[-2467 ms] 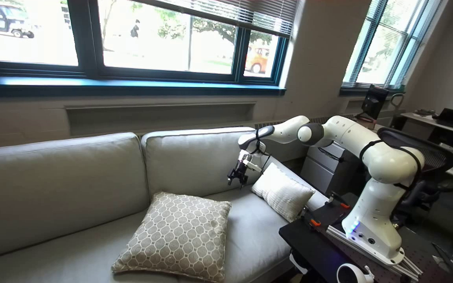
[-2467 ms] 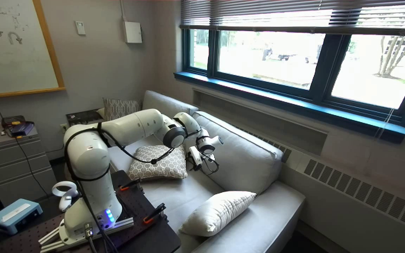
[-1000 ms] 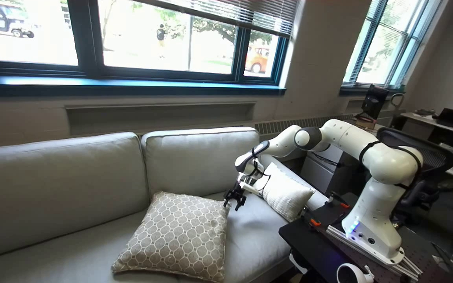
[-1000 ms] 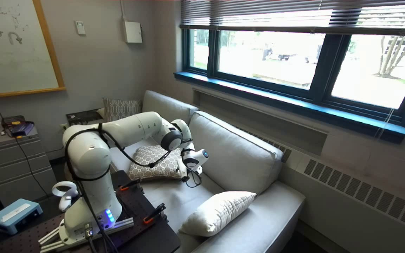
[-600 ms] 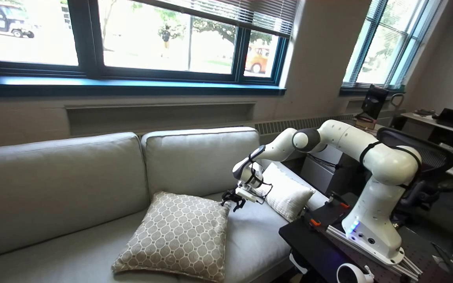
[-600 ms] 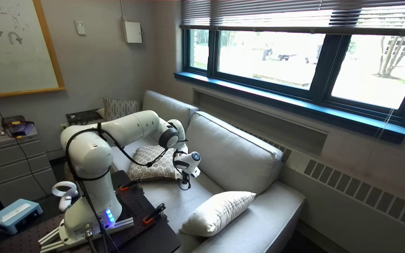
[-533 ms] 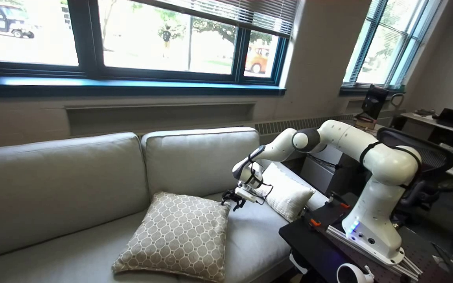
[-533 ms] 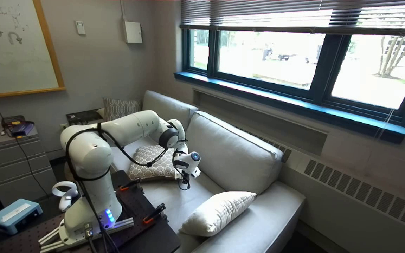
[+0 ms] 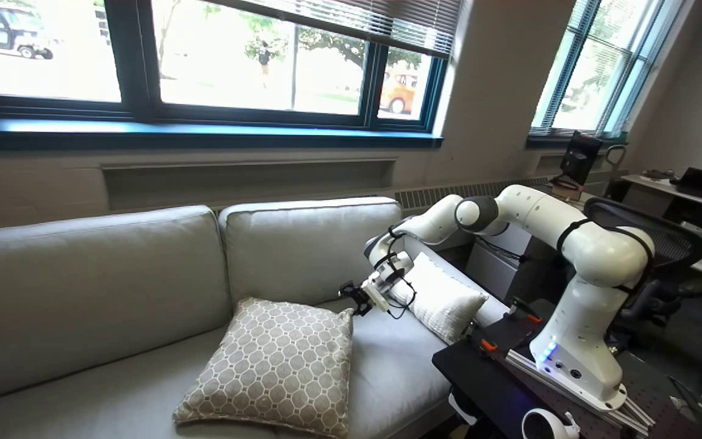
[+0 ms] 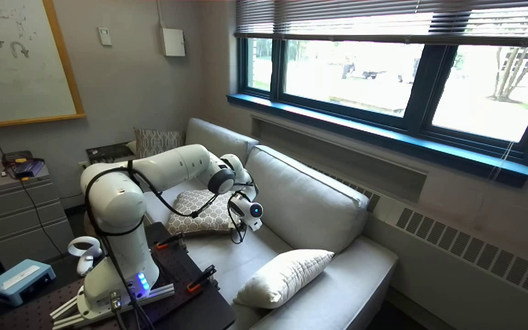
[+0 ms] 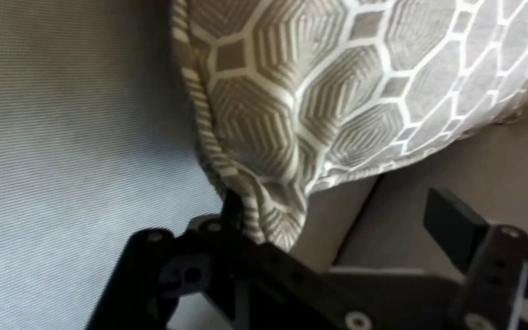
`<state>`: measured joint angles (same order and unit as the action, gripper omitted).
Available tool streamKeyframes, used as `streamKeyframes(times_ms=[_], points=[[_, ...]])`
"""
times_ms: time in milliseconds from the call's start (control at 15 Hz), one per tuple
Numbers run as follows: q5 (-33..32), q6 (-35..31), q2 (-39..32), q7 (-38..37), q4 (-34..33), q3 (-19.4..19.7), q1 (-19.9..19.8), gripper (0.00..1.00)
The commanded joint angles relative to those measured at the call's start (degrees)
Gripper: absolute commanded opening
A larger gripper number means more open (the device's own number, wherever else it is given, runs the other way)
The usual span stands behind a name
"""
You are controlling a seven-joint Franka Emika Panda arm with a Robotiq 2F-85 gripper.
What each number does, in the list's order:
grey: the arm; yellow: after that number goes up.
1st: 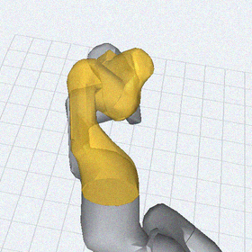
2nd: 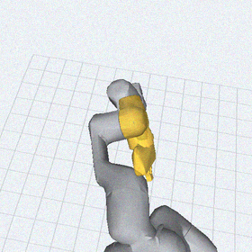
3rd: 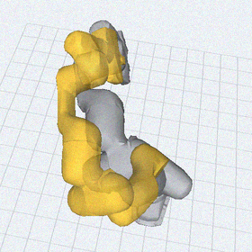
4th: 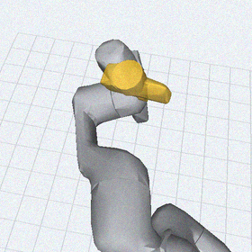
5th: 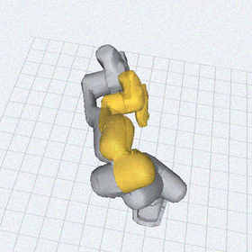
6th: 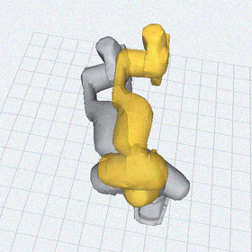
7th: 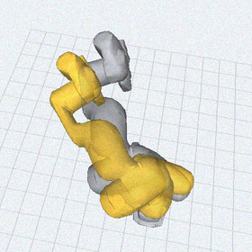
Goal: Move the pillow in the middle of the couch to the right side
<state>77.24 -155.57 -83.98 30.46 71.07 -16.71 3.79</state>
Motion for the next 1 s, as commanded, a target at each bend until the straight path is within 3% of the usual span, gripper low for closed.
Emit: streamKeyframes(times_ms=[0, 200, 333, 400, 933], points=[[10.1, 10.8, 0.1, 9.7, -1.6, 3.4, 1.6, 1.0], [13.1, 18.9, 0.1, 12.7, -0.2, 7.7, 2.9, 1.0], [10.8, 22.9, 0.0, 11.5, 0.5, 10.6, 3.9, 1.0], [7.1, 22.9, 0.0, 10.6, 1.1, 9.6, 2.5, 1.0], [-4.1, 22.4, -0.2, 9.0, 3.5, 11.0, 1.8, 1.0]])
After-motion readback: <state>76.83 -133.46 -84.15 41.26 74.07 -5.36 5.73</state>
